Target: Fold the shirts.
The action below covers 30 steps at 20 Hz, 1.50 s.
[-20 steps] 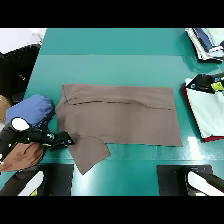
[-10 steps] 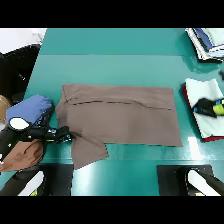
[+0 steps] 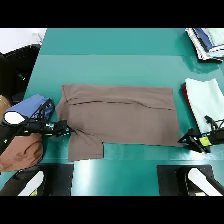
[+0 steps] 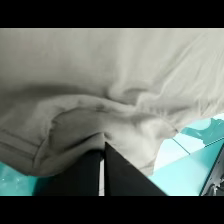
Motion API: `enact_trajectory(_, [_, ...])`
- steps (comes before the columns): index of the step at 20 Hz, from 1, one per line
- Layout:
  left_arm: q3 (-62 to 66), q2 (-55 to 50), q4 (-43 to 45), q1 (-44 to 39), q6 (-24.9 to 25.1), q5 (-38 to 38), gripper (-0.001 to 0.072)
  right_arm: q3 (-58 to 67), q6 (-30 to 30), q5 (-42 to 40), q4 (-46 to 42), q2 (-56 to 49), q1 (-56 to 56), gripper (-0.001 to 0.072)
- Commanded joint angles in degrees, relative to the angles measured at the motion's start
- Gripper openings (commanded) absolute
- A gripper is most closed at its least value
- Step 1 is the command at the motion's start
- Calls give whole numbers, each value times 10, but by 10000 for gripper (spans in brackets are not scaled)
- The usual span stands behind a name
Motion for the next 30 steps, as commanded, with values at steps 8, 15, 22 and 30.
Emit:
enact_trajectory(8, [54,21,67,0,-16,-77,18,66,-3,20,18,-9,123,17])
enact_trajectory(15, [61,193,103,0,-117,-252,19,106,-2,139,-104,164,156,16])
enact_trajectory(22, [130,146,105,0,-94,-126,19,203,-3,89,-107,131,178,15])
enact_trajectory(30, [236,-126,102,0,-8,48,21,374,-2,-10,-106,-148,273,17])
